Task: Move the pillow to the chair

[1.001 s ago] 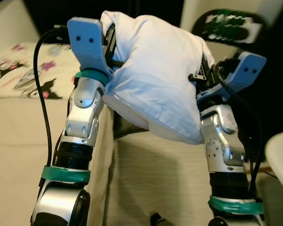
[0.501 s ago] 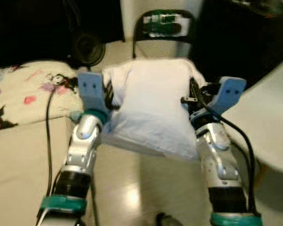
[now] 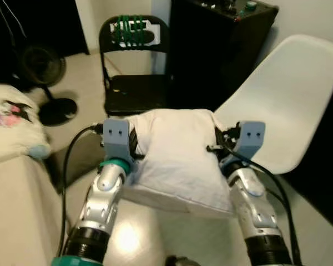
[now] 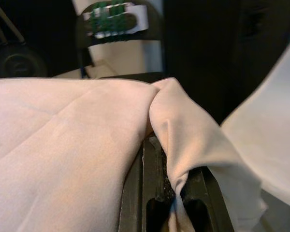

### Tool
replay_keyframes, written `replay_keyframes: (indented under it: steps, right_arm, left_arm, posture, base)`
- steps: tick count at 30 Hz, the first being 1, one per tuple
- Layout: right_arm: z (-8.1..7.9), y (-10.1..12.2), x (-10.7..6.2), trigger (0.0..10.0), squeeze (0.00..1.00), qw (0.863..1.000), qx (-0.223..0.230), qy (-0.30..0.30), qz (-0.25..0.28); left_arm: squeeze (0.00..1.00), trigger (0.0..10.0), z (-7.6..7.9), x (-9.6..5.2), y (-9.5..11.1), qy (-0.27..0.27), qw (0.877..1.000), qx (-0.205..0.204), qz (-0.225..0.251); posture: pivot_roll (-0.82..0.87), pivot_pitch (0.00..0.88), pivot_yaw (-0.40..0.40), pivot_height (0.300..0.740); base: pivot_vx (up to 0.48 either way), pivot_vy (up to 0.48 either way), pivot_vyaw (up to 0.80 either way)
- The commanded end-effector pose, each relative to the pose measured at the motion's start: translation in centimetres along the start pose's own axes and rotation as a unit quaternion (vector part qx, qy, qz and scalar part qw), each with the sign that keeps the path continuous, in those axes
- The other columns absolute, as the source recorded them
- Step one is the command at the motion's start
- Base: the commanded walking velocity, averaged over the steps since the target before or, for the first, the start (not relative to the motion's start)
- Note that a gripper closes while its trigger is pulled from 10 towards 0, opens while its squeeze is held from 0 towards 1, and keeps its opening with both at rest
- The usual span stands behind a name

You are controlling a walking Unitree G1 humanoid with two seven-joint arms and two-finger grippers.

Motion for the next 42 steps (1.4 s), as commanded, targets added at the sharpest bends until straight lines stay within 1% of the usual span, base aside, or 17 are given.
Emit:
replay_keyframes:
  steps: [1,2,5,7,9,14,16,21,32,42]
  right_arm:
    - [-1.8,-0.2,0.2,10.0,0.0,0.999,-0.006,0.038,0.001]
    - [-1.8,-0.2,0.2,10.0,0.0,0.999,-0.006,0.038,0.001]
    - [-2.3,-1.8,-0.4,10.0,0.0,0.999,-0.005,0.035,-0.021]
    - [-2.1,-2.5,-0.7,10.0,0.0,0.999,-0.001,0.018,-0.03]
    - [-1.9,-2.6,-0.8,10.0,0.0,0.999,0.012,0.004,-0.031]
    - [-1.6,-2.1,-0.7,10.0,0.0,1.0,0.02,-0.007,-0.019]
    - [-1.6,-2.0,-0.7,10.0,0.0,1.0,0.02,-0.008,-0.015]
    - [-1.9,-1.5,-0.7,10.0,0.0,1.0,0.007,0.001,-0.005]
    - [-2.2,-1.1,-0.2,10.0,0.0,1.0,0.002,-0.003,0.006]
    - [-2.1,-1.1,-0.4,10.0,0.0,1.0,0.0,-0.007,0.009]
  left_arm:
    - [0.0,10.0,0.2,-0.2,0.6,0.0,1.0,0.007,0.018]
    - [0.0,10.0,0.2,-0.2,0.6,0.0,1.0,0.007,0.018]
    - [0.0,10.0,0.1,-0.3,0.3,0.003,1.0,0.02,0.012]
    - [0.0,10.0,0.0,-0.3,0.1,0.006,1.0,0.026,0.009]
    - [0.0,10.0,0.0,-0.3,0.1,0.007,1.0,0.025,0.009]
    - [0.0,10.0,0.0,-0.1,0.5,0.006,1.0,0.021,0.014]
    - [0.0,10.0,0.0,-0.1,0.6,0.006,1.0,0.02,0.014]
    - [0.0,10.0,0.2,0.3,1.4,-0.002,1.0,0.009,0.028]
    - [0.0,10.0,0.7,0.5,2.1,-0.021,0.999,0.006,0.04]
    - [0.0,10.0,0.9,0.5,2.2,-0.031,0.999,0.003,0.044]
  posture:
    - [0.02,0.021,0.01,0.74]
    - [0.02,0.021,0.01,0.74]
    - [0.02,0.023,0.018,0.74]
    - [0.02,0.024,0.024,0.74]
    - [0.02,0.024,0.024,0.74]
    - [0.0,0.025,0.052,0.74]
    - [0.0,0.025,0.052,0.74]
    - [0.01,0.025,0.06,0.74]
    - [0.01,0.021,0.075,0.74]
    - [0.01,0.022,0.083,0.74]
  base:
    - [0.0,0.0,0.0]
    - [0.0,0.0,0.0]
    - [0.0,0.0,0.0]
    - [0.0,0.0,0.0]
    - [0.0,0.0,0.0]
    - [0.0,0.0,0.0]
    - [0.0,0.0,0.0]
    - [0.0,0.0,0.0]
    - [0.271,0.0,0.0]
    - [0.303,0.0,0.0]
Point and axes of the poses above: a point about 5 cm out from each wrist's last joint towards the gripper, its own x axis pointing out of the wrist towards the gripper, its own y axis along the axis of the wrist's last joint, z = x × y, the point moved 3 cm from there along x, pointing out of the wrist towards the gripper, and after that the axes turned 2 degrees about x, right-handed, at the moved point
